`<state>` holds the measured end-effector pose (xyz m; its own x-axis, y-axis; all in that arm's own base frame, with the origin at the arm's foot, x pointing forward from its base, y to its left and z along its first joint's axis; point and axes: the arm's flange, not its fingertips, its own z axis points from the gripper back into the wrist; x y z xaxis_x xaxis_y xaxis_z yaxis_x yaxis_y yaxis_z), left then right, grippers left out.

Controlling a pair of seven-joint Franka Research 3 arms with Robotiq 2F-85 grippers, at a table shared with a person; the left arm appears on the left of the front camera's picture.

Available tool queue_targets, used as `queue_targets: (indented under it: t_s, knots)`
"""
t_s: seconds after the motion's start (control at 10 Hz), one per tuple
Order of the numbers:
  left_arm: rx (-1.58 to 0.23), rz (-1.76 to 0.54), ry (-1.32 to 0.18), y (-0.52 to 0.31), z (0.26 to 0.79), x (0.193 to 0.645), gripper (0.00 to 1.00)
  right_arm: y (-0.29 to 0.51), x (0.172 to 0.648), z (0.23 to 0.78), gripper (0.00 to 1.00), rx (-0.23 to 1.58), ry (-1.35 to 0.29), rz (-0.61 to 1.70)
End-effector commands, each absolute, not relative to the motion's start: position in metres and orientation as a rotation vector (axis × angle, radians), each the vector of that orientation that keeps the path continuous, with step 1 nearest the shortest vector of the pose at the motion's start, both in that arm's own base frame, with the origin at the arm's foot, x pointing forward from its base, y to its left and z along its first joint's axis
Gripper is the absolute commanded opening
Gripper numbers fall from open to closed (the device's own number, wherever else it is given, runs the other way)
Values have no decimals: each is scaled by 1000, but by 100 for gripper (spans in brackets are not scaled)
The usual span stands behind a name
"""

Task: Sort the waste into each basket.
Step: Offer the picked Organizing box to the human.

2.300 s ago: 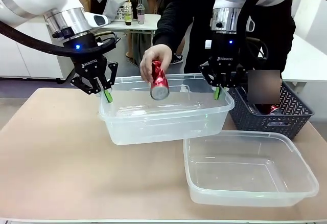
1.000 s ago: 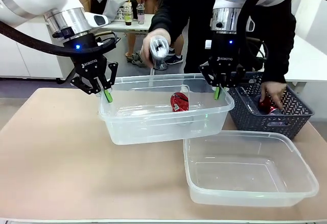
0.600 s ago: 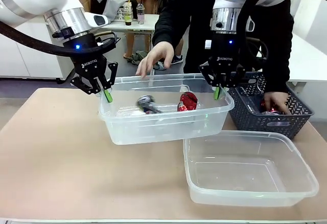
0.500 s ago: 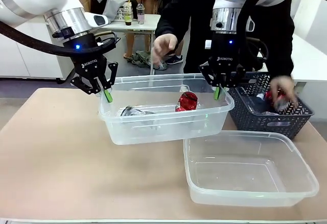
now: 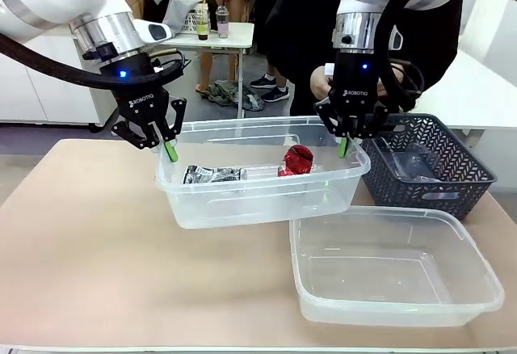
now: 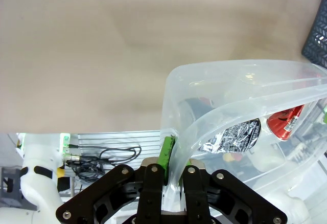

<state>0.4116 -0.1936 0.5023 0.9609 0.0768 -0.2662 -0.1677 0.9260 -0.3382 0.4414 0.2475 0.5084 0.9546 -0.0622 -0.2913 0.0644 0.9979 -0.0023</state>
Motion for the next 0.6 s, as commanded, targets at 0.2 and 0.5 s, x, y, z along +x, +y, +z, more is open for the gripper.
queue_targets:
  t_s: [0.2,0.5]
  knots:
    - [-417,152,234,-195,517,412,6,246,441,504,5,-8,298,-64]
    - [-417,152,234,-195,517,412,6,246,441,504,5,-8,298,-64]
